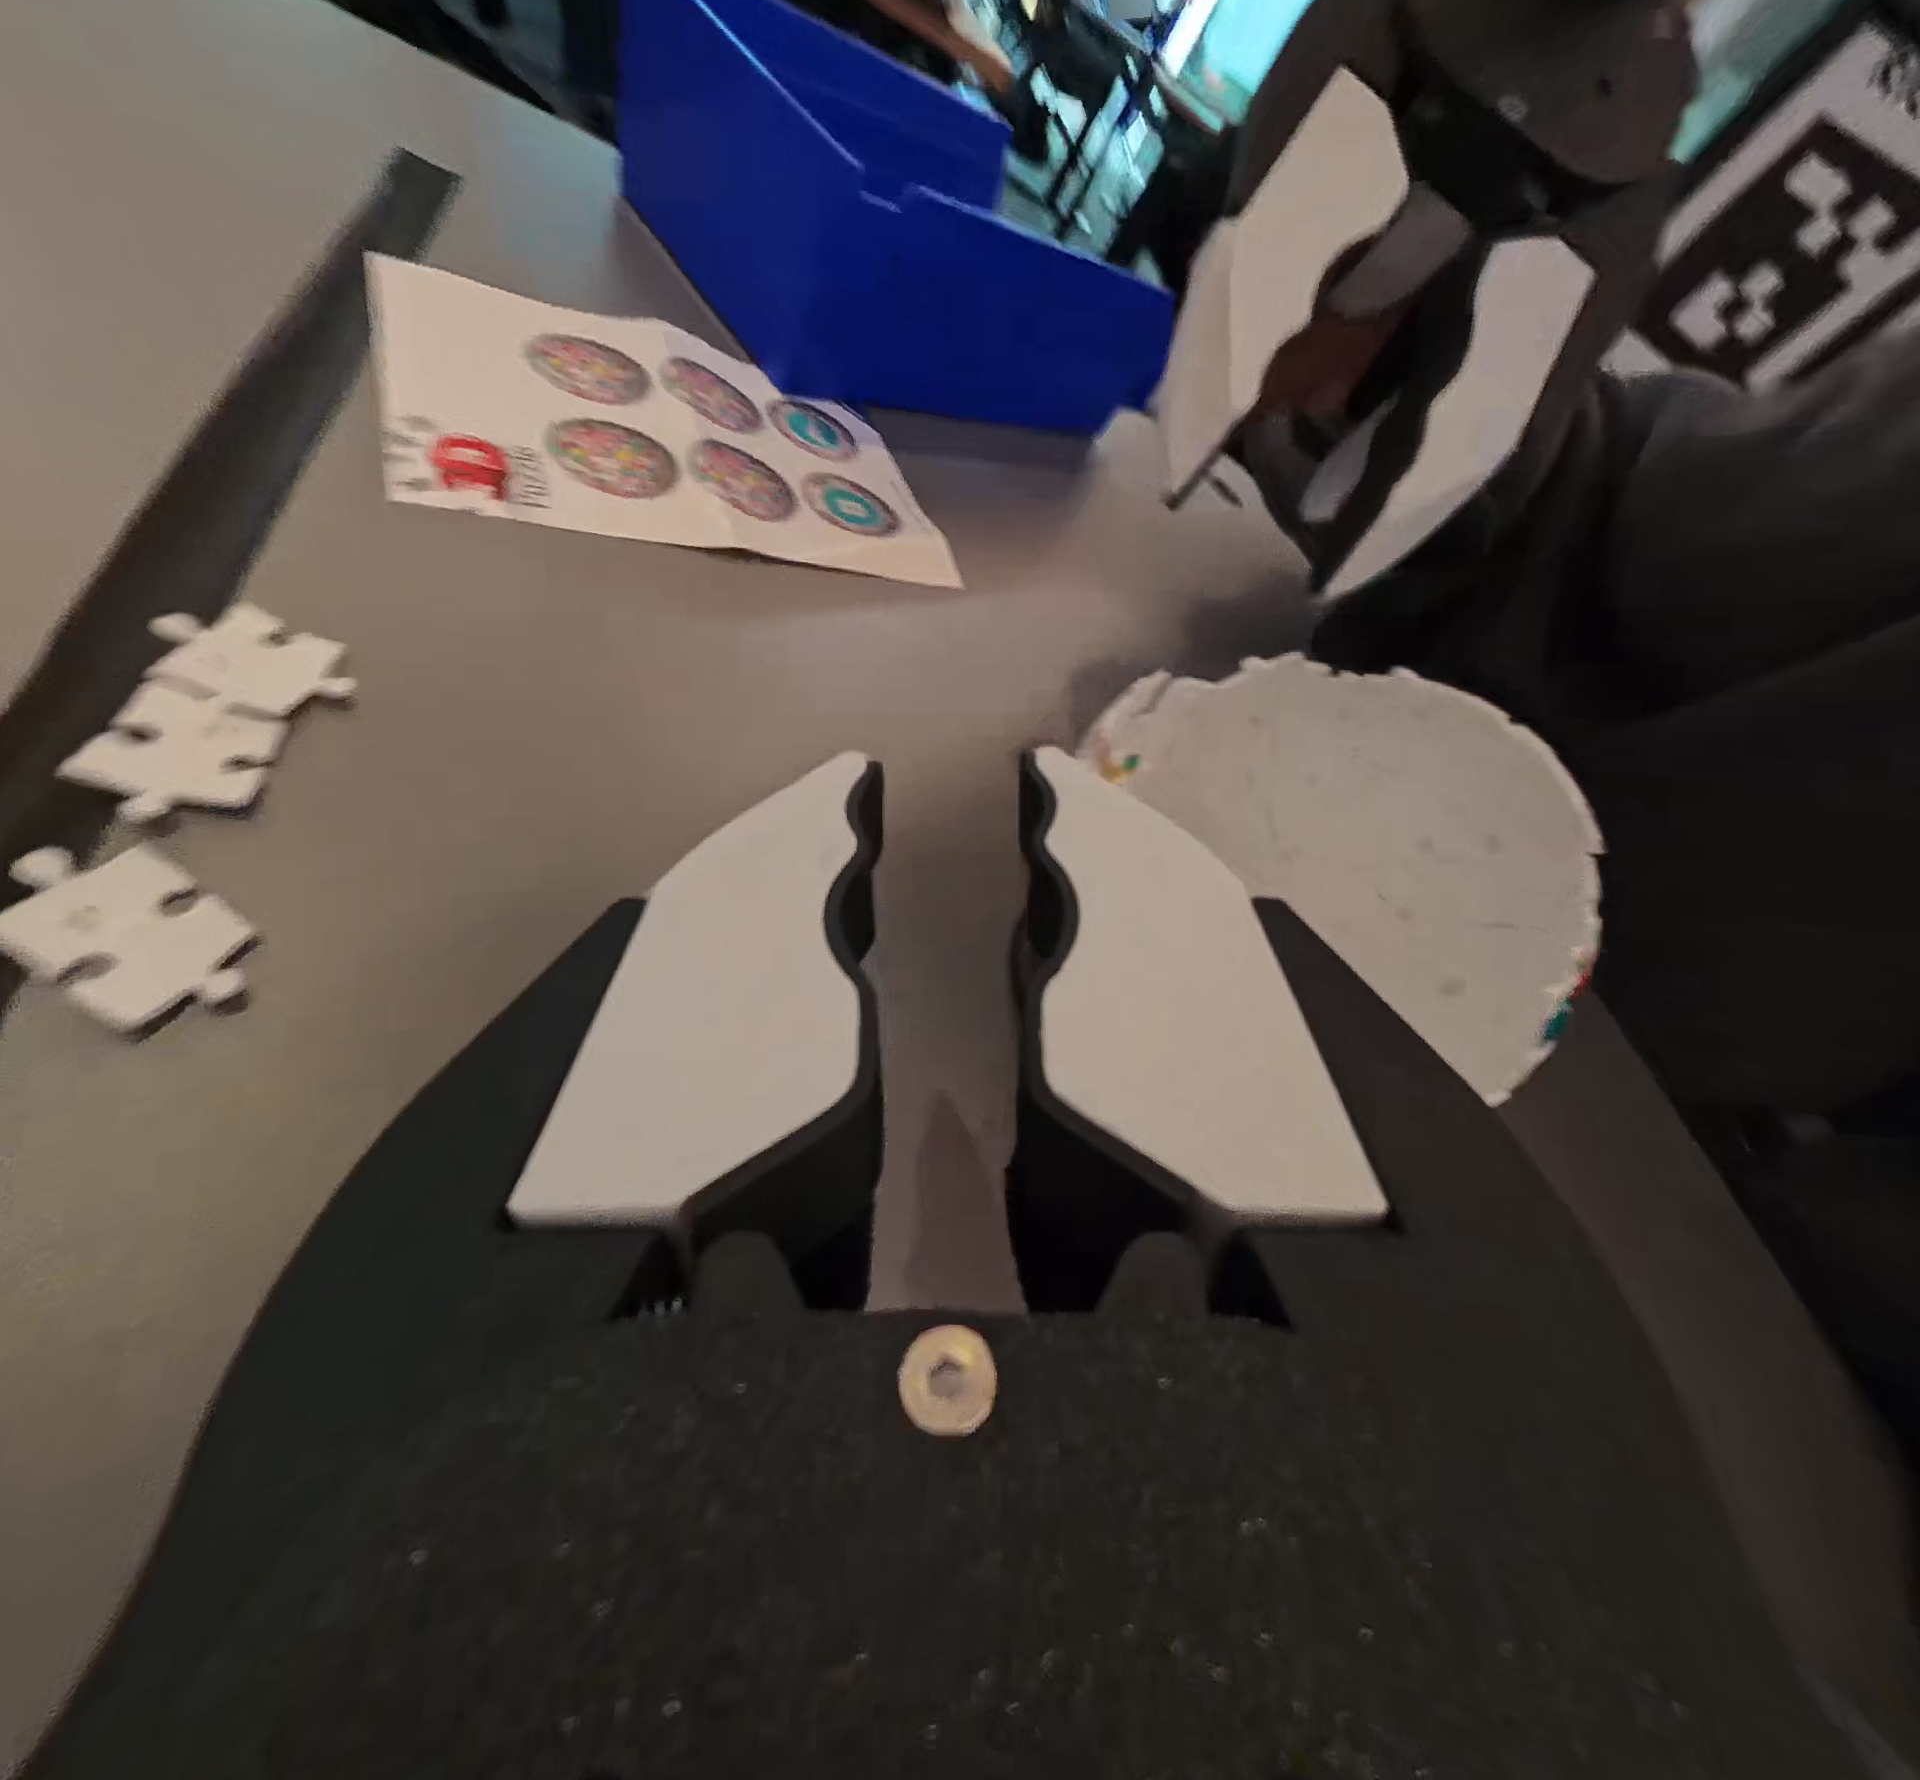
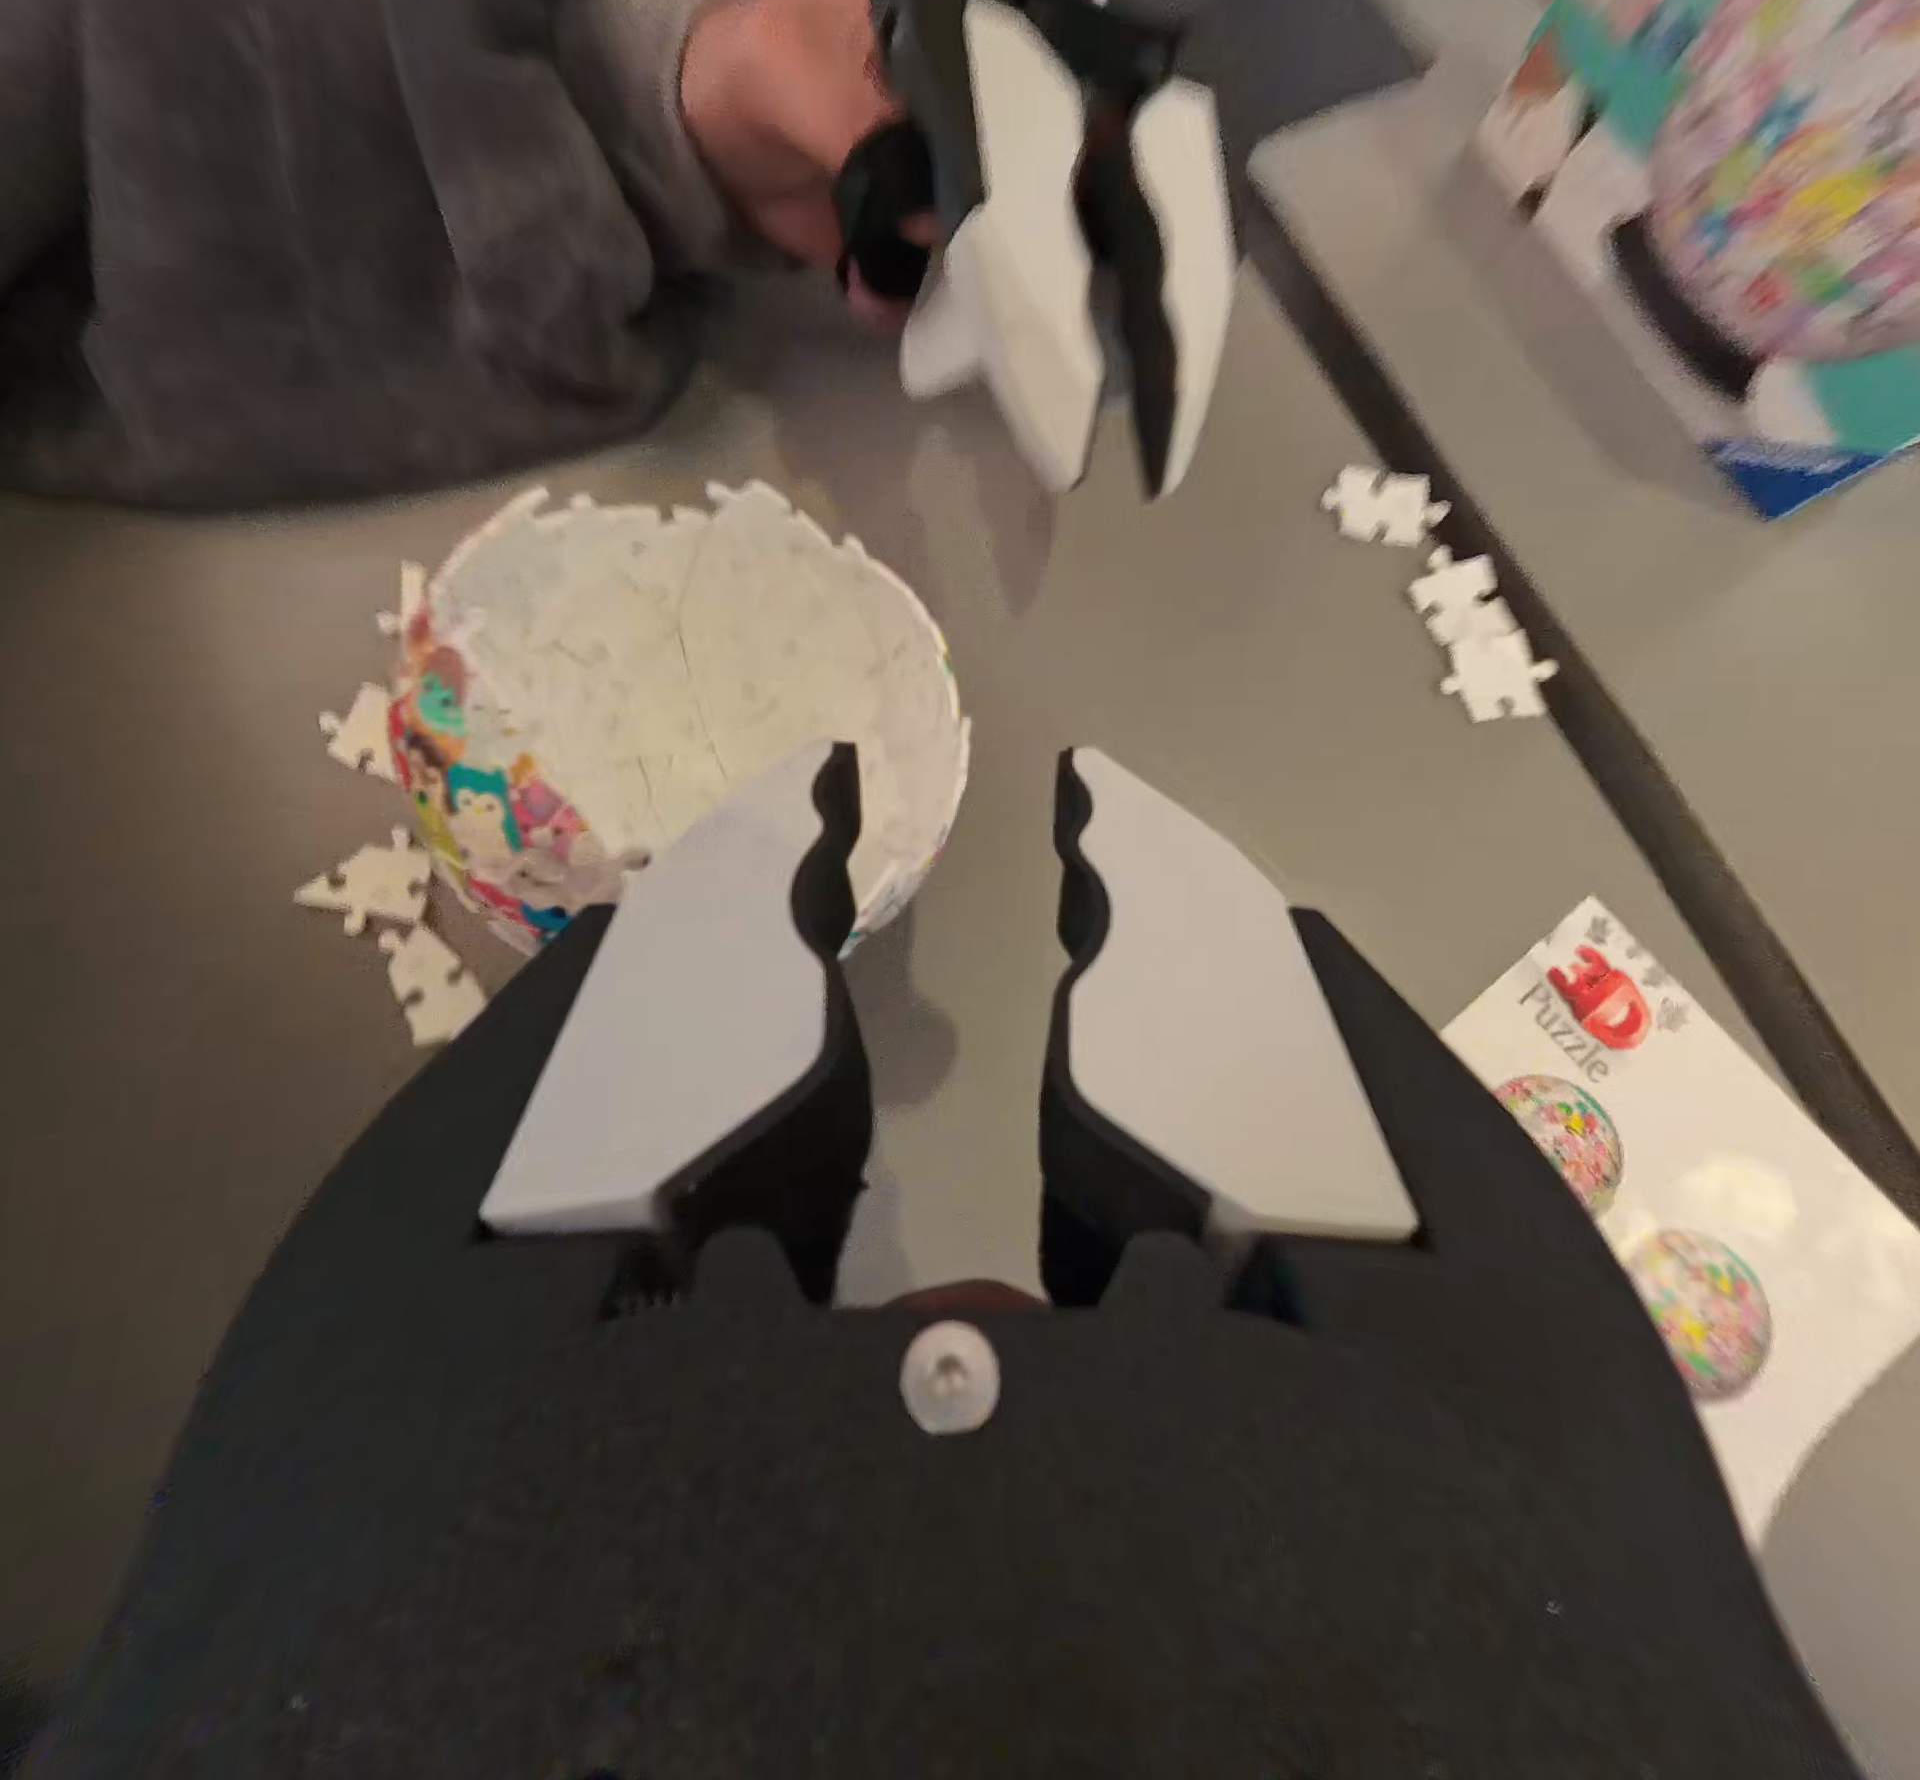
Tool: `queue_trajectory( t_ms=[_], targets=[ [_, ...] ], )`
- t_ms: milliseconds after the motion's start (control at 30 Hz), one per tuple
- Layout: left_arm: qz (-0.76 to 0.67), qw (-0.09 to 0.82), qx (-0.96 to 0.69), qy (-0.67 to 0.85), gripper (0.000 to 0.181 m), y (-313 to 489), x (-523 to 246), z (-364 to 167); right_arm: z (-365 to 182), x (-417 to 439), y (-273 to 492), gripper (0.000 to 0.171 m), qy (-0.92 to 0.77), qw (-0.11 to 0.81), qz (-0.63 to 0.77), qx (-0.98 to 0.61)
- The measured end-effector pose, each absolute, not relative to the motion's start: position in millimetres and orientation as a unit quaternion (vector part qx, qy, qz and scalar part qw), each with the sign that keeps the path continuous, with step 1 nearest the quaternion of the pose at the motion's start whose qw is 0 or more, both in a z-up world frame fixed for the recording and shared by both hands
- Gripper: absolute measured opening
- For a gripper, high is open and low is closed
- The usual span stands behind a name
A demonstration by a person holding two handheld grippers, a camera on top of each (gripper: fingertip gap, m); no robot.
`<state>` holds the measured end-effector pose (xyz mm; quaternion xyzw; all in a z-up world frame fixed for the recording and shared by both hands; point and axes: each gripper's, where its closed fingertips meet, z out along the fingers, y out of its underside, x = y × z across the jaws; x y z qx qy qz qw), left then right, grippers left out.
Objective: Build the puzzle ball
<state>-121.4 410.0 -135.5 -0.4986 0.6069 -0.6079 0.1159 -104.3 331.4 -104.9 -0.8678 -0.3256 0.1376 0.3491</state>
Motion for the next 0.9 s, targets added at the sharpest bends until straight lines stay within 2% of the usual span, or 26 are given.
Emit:
queue_trajectory(
  t_ms=[133,233,300,500,900],
  targets=[
    [-0.629,0.172,-0.53,0.542,0.024,446,-121,-139,-121,-119,341,0.03,-0.353,0.224,0.107,-0.902],
    [-0.617,0.186,-0.528,0.553,0.024,446,-121,-141,-133,-122,347,0.025,-0.373,0.182,0.041,-0.909],
    [-0.598,0.172,-0.528,0.578,0.024,437,-119,-150,-142,-113,347,0.027,-0.373,0.145,-0.005,-0.916],
    [-0.557,0.148,-0.52,0.631,0.023,417,-118,-166,-158,-113,347,0.023,-0.358,0.111,-0.02,-0.927],
    [-0.574,0.123,-0.513,0.626,0.023,411,-119,-164,-167,-116,349,0.008,-0.352,0.122,-0.004,-0.928]
  ],
)
